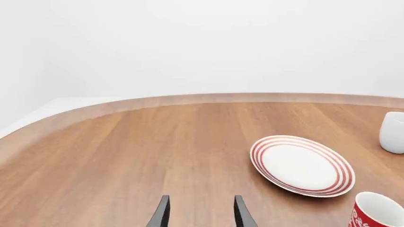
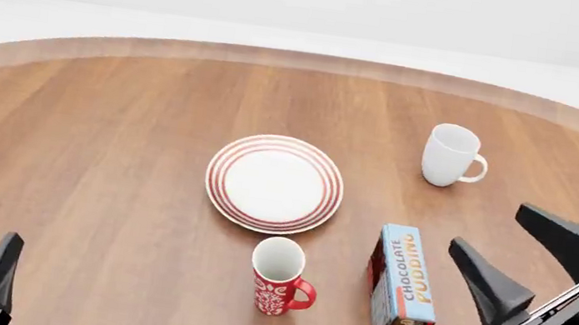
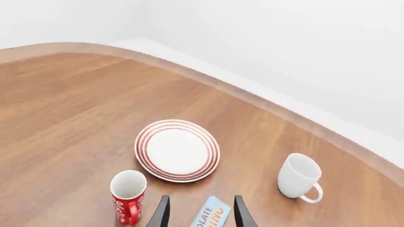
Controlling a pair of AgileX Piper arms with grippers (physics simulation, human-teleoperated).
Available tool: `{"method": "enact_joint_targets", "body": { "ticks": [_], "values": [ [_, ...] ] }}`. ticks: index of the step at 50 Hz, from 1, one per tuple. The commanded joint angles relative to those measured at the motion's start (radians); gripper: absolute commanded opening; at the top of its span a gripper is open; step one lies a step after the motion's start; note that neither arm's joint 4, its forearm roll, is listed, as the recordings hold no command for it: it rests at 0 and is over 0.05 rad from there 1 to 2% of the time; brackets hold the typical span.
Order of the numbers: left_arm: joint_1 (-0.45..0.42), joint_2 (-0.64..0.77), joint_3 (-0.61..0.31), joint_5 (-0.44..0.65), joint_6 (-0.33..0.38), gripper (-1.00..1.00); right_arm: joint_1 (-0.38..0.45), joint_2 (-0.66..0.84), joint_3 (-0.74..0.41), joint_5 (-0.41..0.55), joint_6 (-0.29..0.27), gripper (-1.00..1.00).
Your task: Pick up the red mug and put it on the plate
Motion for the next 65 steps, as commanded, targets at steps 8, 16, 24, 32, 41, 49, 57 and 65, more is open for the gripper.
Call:
{"method": "enact_joint_targets", "body": {
  "ticks": [8, 16, 24, 32, 41, 49, 57, 65],
  "values": [
    [0.000, 0.000, 0.000, 0.000, 0.000, 1.00, 0.142, 0.166, -0.167, 0.153, -0.054, 1.00],
    [0.000, 0.000, 0.000, 0.000, 0.000, 1.00, 0.155, 0.228, -0.199, 0.203, -0.061, 1.00],
    [0.000, 0.000, 0.000, 0.000, 0.000, 1.00, 0.172, 0.295, -0.228, 0.230, -0.050, 1.00],
    [0.000, 0.000, 0.000, 0.000, 0.000, 1.00, 0.184, 0.349, -0.241, 0.252, -0.040, 1.00],
    [0.000, 0.000, 0.000, 0.000, 0.000, 1.00, 0.189, 0.373, -0.224, 0.257, -0.040, 1.00],
    [0.000, 0.000, 0.000, 0.000, 0.000, 1.00, 0.195, 0.399, -0.221, 0.248, -0.051, 1.00],
    [0.000, 0.000, 0.000, 0.000, 0.000, 1.00, 0.210, 0.439, -0.207, 0.232, -0.053, 1.00],
    [0.000, 0.000, 0.000, 0.000, 0.000, 1.00, 0.222, 0.463, -0.202, 0.231, -0.049, 1.00]
  ]
}}
